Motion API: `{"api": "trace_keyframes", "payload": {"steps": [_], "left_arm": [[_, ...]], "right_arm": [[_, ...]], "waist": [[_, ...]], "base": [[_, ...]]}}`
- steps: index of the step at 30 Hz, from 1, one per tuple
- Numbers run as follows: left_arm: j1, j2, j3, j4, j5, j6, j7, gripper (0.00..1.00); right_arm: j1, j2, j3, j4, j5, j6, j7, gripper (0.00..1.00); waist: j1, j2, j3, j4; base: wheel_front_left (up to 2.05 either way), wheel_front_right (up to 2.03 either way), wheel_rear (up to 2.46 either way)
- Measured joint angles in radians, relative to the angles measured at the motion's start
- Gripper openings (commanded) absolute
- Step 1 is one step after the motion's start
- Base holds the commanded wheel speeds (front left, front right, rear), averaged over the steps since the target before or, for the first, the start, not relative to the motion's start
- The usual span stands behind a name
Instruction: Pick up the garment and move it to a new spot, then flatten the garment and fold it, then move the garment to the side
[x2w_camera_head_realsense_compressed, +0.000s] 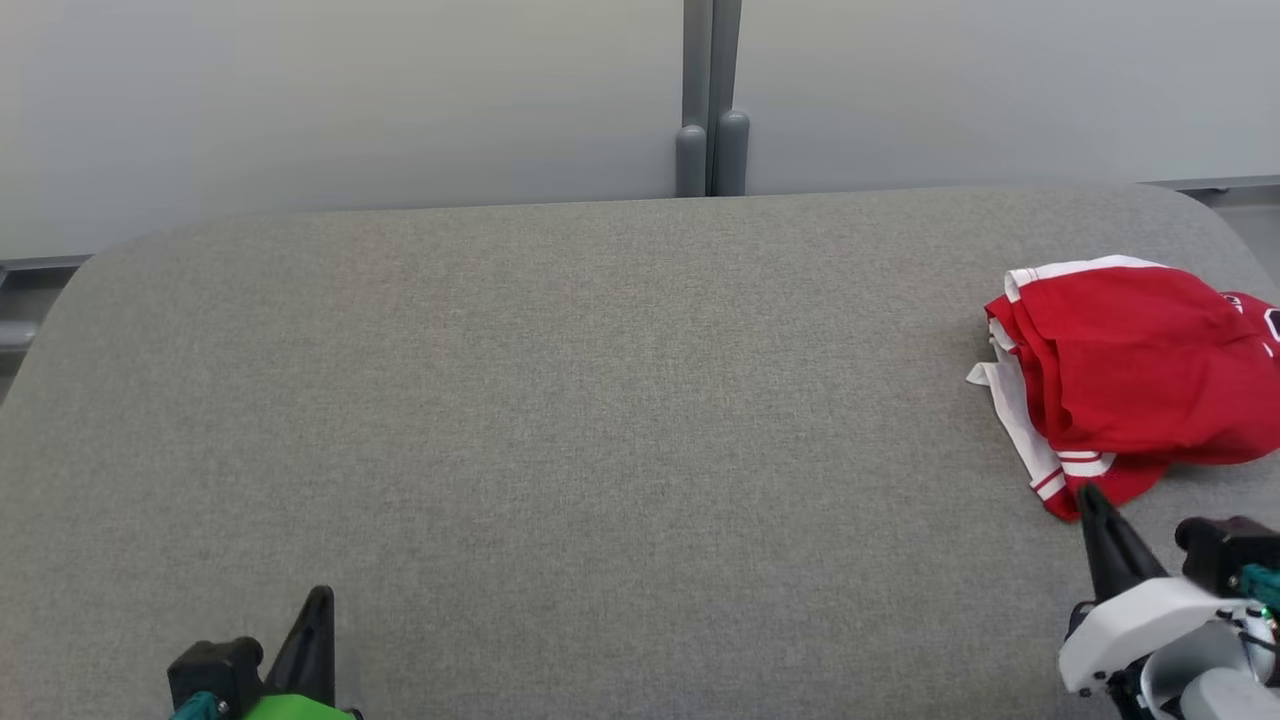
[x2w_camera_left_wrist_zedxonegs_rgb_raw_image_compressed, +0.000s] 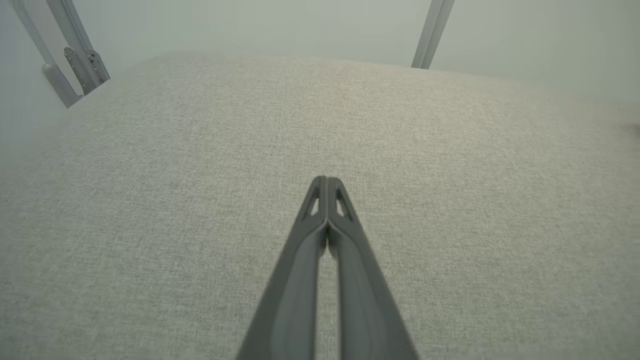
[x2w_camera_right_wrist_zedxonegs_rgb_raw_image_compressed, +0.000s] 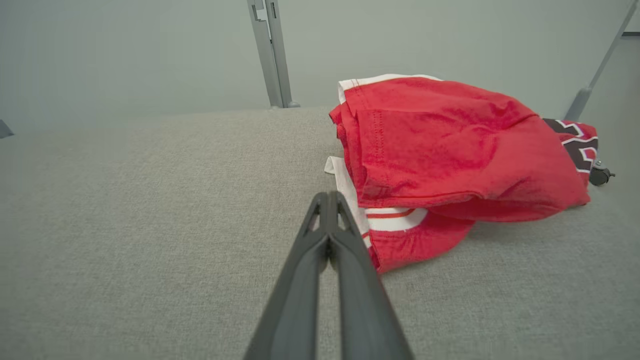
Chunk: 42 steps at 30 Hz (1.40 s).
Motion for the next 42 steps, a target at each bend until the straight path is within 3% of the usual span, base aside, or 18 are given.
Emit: {"api": "trace_keyframes", "payload": {"steps": [3, 42], "left_arm": [[0.013, -0.014, -0.005, 0.016, -0.003, 0.0, 0.006, 0.0], [-0.015, -0.066, 0.13, 0.008, -0.431, -0.072, 0.142, 0.0]], "right_arm": [[0.024, 0.031, 0.006, 0.014, 0.008, 0.001, 0.005, 0.0], [-0.002, 0.147, -0.164, 0.002, 0.416, 0.088, 0.136, 0.0]], "waist": [[0.0, 0.0, 0.0, 0.0], [0.0, 0.0, 0.009, -0.03]], "base": [[0.0, 0.0, 0.0], [0.0, 0.0, 0.0]]}}
